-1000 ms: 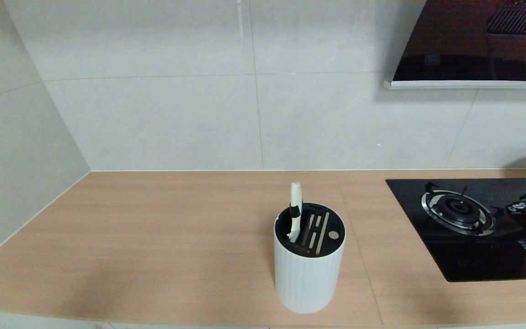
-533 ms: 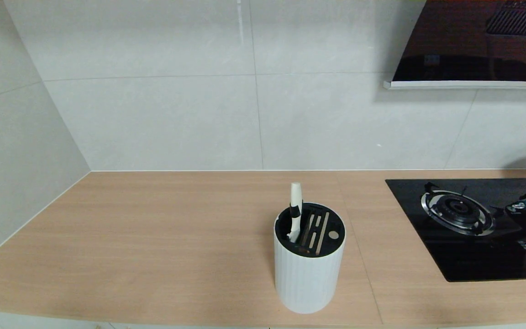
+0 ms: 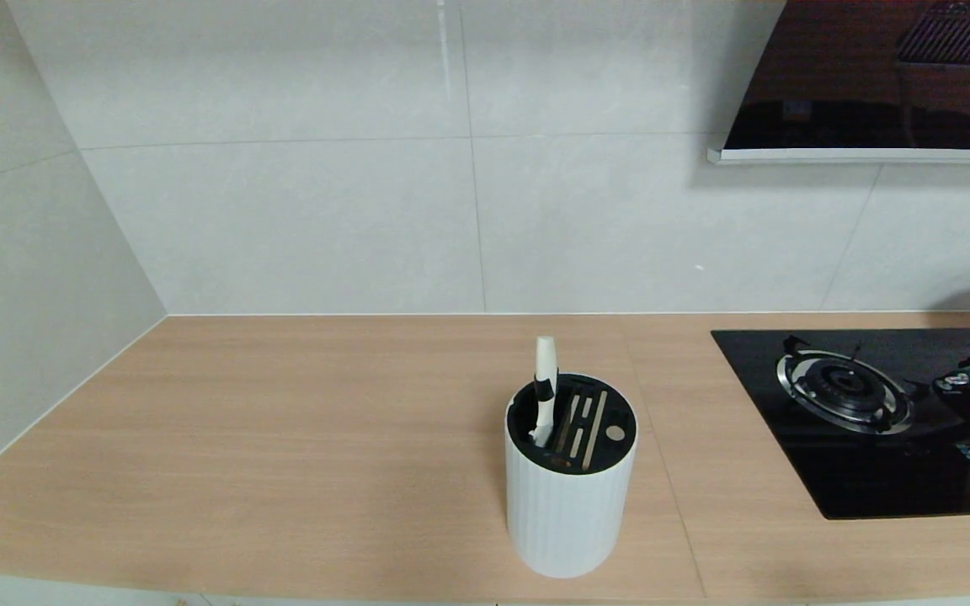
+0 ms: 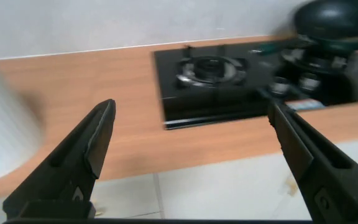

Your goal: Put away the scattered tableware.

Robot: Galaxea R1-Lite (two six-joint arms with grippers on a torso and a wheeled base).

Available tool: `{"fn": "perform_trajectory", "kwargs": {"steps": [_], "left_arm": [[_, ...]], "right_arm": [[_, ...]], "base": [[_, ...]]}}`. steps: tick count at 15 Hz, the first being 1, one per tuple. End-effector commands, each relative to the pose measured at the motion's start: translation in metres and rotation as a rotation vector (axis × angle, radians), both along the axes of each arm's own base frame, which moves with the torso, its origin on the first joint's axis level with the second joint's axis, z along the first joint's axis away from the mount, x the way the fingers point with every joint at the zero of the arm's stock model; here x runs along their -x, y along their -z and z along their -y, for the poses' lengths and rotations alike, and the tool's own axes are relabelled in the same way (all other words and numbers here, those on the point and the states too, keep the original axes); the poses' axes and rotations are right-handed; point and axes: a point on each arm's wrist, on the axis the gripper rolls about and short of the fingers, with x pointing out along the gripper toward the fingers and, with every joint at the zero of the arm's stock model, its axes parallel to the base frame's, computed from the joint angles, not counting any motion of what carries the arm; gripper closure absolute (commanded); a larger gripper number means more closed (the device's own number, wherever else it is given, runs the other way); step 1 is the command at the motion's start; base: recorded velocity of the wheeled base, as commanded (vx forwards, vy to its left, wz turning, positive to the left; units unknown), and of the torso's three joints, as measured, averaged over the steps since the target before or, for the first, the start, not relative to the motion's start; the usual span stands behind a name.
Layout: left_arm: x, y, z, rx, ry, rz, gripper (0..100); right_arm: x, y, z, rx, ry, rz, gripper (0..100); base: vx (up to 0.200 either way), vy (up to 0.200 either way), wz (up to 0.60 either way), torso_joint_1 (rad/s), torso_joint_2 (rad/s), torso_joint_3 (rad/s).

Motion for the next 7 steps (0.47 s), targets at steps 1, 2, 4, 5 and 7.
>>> {"fn": "perform_trajectory", "kwargs": {"steps": [1, 2, 4, 5, 7], "left_arm": [[-0.0002, 0.0001, -0.0001, 0.000, -0.001, -0.002, 0], [-0.0002, 0.0001, -0.0001, 0.008, -0.001, -0.002, 0], [-0.0002, 0.0001, -0.0001, 0.037, -0.001, -0.001, 0], [-0.0002, 0.0001, -0.0001, 0.066, -0.002, -0.001, 0], [-0.0002, 0.0001, -0.0001, 0.086, -0.002, -0.001, 0]], "right_arm": [[-0.0002, 0.0038, -0.0016, -0.010, -0.073, -0.038, 0], [-0.0003, 0.0033, -0.0016, 0.000, -0.073, -0.031, 0], [-0.0003, 0.0033, -0.0018, 0.008, -0.084, -0.032, 0], [-0.0003, 0.0033, -0.0018, 0.006, -0.084, -0.032, 0], [-0.0003, 0.0033, -0.0018, 0.005, -0.082, -0.031, 0]], "base": [[0.000, 0.000, 0.00, 0.000, 0.00, 0.000], [0.000, 0.000, 0.00, 0.000, 0.00, 0.000], [0.000, 0.000, 0.00, 0.000, 0.00, 0.000], [0.000, 0.000, 0.00, 0.000, 0.00, 0.000], [0.000, 0.000, 0.00, 0.000, 0.00, 0.000]]}}
